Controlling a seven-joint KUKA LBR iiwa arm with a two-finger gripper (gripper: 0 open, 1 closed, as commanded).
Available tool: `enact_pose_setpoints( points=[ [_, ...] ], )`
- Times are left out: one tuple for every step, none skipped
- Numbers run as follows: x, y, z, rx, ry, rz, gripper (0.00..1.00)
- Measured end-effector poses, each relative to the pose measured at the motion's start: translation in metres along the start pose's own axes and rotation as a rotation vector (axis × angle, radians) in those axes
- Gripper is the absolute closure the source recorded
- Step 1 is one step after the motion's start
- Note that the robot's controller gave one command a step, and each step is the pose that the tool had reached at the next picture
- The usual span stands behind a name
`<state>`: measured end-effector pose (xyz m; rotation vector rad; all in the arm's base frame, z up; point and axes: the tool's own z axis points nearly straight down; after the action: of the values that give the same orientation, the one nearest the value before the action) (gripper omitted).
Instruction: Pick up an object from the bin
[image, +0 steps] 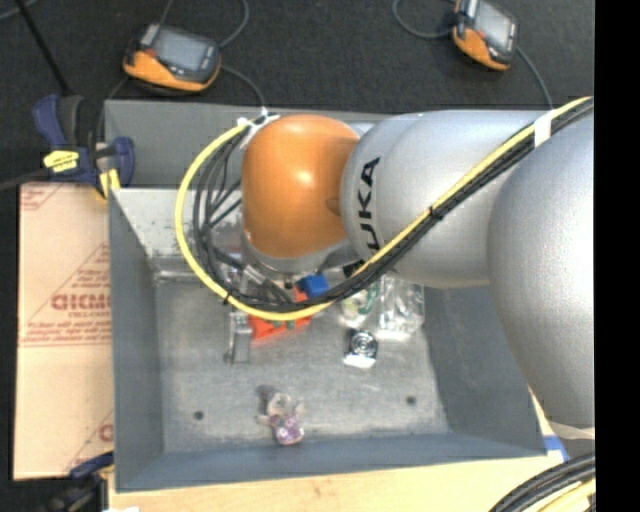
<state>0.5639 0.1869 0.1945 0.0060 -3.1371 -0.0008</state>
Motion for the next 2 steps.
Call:
enact_pose_setpoints(
  points=[
    [-0.059,-0.101,0.127,0.004,-0.006,-0.127,0.00],
    [-0.070,-0.113,0.091,0.000,-0.013,-0.115,0.00]
  ],
)
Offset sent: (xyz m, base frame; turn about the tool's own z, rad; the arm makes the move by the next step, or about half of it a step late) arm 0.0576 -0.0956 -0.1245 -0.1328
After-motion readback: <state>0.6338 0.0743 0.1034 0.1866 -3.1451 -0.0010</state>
